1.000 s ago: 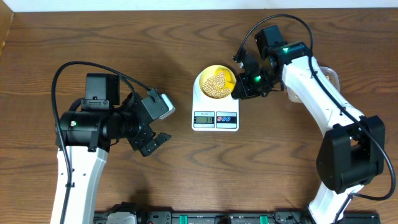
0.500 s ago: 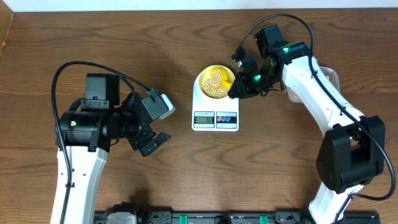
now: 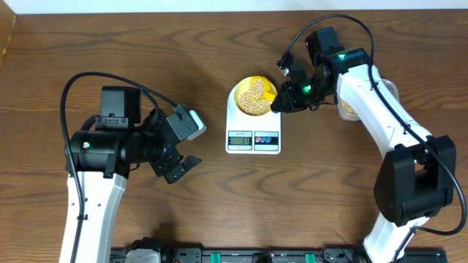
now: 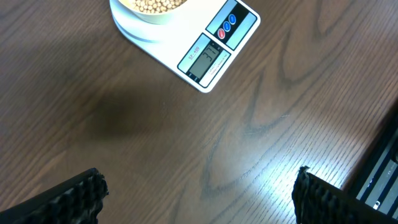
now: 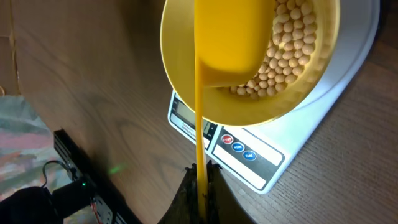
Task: Scoop item into bowl and weigh 50g on scale
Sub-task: 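Tilt the scoop slightly to trickle soybeans into the bowl, right gripper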
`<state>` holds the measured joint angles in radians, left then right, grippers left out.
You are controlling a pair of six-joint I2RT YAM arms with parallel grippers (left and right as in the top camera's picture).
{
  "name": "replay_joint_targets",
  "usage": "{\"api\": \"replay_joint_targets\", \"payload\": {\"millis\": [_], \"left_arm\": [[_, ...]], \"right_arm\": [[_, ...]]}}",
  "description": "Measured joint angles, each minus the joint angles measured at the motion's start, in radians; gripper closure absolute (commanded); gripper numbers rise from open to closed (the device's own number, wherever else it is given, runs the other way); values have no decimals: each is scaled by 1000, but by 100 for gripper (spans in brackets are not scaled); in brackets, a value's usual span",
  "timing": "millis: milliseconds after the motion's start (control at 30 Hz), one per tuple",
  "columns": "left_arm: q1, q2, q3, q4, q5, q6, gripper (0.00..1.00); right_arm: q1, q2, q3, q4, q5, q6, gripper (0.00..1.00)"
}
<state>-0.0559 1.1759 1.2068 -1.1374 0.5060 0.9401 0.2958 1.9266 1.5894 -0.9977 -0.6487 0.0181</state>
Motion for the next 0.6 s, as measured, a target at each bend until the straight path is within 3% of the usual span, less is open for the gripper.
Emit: {"api": "replay_joint_targets", "payload": {"millis": [600], "left_arm": [[0, 0, 0, 0, 0, 0, 2]], "right_arm": [[-13, -14, 3, 22, 15, 27, 99]]}}
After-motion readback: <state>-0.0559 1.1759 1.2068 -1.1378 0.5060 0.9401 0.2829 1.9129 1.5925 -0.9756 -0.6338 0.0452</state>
